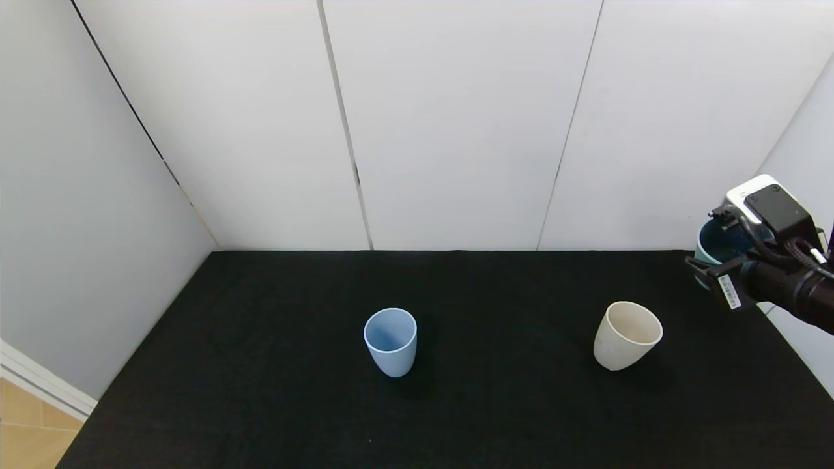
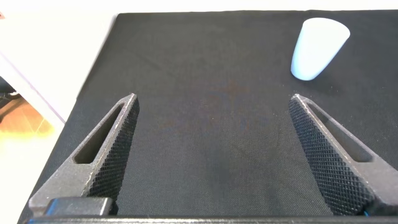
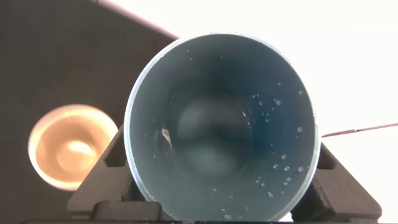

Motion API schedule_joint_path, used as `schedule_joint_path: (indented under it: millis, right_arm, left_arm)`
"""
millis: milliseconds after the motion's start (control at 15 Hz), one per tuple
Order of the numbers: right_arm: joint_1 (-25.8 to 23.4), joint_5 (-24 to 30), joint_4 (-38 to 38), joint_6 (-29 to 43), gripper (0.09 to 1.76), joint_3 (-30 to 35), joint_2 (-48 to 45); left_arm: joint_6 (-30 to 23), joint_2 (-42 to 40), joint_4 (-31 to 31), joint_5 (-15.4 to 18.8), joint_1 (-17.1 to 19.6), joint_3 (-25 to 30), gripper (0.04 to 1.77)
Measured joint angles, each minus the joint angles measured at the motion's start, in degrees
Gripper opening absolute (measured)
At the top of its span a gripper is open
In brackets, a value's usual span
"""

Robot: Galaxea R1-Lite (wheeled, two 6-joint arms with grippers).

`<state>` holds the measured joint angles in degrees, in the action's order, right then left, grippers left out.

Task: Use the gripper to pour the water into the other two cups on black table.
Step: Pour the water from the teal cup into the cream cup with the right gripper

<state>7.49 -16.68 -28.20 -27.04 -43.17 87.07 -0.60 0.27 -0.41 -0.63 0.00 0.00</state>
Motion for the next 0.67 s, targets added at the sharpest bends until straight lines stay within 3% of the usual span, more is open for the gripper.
schedule_joint_path:
  millis: [667]
  right_arm:
    - [1.1, -0.2, -0.3, -13.7, 1.22, 6.6, 1.1]
  left_arm:
    - [0.0, 0.0, 0.0, 0.0, 0.0, 0.0, 1.72]
